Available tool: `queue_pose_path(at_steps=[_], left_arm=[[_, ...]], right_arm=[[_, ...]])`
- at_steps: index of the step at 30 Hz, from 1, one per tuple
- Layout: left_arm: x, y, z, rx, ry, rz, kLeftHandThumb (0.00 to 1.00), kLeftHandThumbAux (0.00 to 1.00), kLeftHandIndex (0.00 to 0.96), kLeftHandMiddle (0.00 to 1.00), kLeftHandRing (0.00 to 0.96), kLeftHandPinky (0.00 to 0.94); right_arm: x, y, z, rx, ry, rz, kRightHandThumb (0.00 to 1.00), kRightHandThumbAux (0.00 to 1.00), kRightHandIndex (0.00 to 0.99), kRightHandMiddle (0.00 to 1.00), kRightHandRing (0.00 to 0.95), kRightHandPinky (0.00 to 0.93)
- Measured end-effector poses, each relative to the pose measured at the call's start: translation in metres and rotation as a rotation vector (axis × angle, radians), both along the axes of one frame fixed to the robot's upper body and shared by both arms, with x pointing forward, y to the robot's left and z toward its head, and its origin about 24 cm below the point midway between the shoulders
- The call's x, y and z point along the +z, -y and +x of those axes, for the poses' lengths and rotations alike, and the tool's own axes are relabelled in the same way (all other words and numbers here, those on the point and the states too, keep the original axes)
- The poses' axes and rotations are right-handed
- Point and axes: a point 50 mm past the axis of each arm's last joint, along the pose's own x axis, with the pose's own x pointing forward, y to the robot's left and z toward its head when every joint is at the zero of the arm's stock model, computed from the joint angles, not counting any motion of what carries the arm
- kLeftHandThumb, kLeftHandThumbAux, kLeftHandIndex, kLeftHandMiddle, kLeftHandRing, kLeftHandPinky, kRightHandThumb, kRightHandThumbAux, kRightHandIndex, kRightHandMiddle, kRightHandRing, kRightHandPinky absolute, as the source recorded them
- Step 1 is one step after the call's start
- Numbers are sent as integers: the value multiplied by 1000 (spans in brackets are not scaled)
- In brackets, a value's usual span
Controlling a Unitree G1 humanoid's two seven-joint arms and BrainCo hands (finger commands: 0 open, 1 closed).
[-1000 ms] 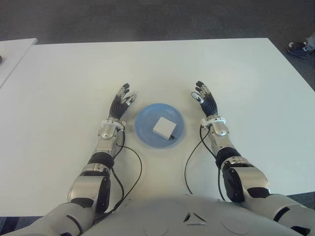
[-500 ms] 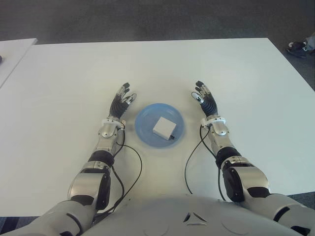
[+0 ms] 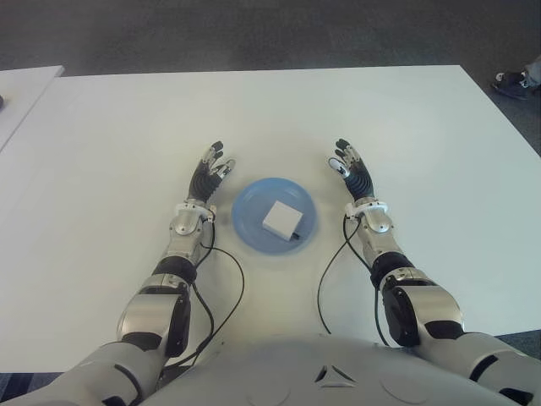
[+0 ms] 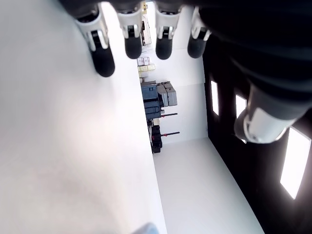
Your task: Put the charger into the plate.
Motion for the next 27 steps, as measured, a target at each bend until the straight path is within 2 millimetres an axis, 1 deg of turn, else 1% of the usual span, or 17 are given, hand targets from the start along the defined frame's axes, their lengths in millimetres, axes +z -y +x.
queue_pose_path(at_steps=[15, 27], left_arm=[[0, 1, 1, -20, -4, -20, 46, 547, 0, 0, 0, 0], [0, 2, 1, -40, -4, -28, 36, 549, 0, 0, 0, 0]], right_arm=[[0, 0, 0, 5, -2, -2, 0, 471, 0, 0, 0, 0], [0, 0, 1, 9, -3, -2, 1, 474, 0, 0, 0, 0]])
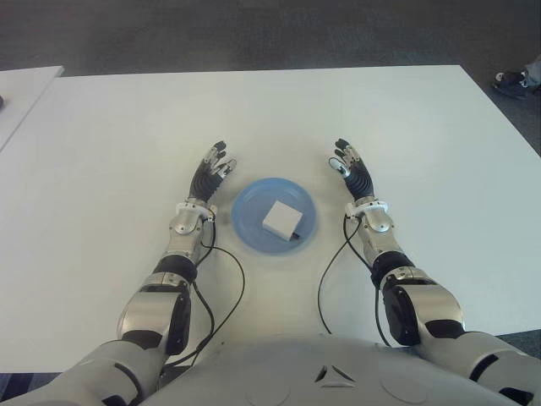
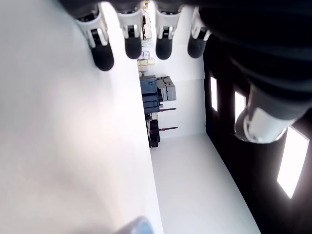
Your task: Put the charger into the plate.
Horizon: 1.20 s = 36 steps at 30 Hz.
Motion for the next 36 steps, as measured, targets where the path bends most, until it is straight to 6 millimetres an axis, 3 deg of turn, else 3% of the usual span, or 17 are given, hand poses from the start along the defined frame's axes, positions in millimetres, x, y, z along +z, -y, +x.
queue_pose_path(at_steps=[12, 22, 36], left_arm=[[0, 0, -1, -16, 1, -6, 34, 554, 0, 0, 0, 0], [0, 1, -1, -21, 4, -5, 25, 553, 0, 0, 0, 0], [-1, 1, -1, -26, 8, -5, 29, 547, 0, 0, 0, 4]], right_arm=[[0, -1, 0, -12, 1, 5, 28, 493, 0, 0, 0, 0], [0, -1, 0, -7, 0, -6, 28, 441, 0, 0, 0, 7], [0, -2, 1, -4, -1, -13, 80, 489, 0, 0, 0, 38]])
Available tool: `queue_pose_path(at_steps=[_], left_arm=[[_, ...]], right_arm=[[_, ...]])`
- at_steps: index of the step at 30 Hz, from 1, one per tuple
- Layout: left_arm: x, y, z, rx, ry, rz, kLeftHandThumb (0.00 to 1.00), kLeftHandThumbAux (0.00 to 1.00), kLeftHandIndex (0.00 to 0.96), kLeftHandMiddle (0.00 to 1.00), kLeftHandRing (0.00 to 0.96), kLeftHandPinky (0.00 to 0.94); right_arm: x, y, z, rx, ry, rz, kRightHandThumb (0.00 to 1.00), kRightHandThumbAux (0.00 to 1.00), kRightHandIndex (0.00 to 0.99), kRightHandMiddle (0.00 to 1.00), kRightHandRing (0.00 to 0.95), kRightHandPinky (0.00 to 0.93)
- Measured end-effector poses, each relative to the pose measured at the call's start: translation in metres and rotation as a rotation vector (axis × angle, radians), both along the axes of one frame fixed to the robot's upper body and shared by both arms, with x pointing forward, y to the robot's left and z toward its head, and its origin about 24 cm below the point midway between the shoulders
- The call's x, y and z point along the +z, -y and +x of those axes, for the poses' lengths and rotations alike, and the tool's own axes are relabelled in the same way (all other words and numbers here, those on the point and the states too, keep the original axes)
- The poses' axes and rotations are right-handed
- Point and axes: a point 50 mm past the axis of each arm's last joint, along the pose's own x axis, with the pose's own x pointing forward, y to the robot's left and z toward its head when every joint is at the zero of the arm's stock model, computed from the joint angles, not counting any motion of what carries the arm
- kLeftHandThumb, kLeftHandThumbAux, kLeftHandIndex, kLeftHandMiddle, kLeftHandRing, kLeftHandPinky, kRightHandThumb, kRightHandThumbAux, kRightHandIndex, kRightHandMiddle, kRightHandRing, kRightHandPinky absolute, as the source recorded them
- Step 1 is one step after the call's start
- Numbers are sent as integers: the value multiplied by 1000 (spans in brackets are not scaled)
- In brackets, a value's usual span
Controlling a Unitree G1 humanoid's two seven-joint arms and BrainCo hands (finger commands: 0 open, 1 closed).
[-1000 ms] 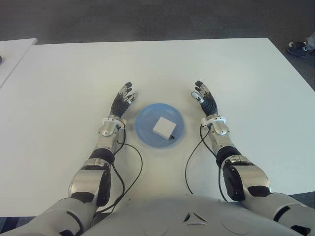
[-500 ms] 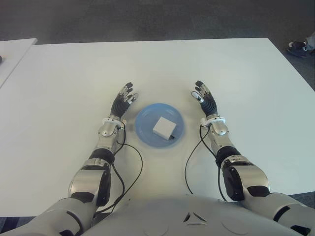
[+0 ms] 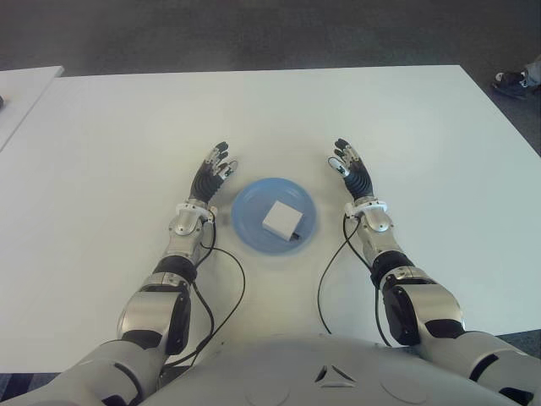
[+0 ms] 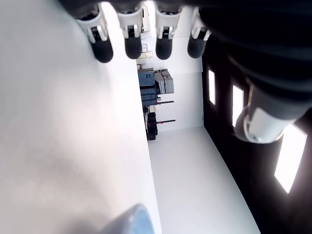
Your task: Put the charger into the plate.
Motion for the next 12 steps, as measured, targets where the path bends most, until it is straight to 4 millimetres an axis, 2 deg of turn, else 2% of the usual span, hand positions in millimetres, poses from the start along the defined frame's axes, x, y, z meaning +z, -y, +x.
queue_pose_path(at_steps=[12], left_arm=[[0, 0, -1, -11, 7, 1, 29, 555, 0, 0, 0, 1]], right_arm=[[0, -1, 0, -15, 3, -23, 132, 539, 0, 0, 0, 86]])
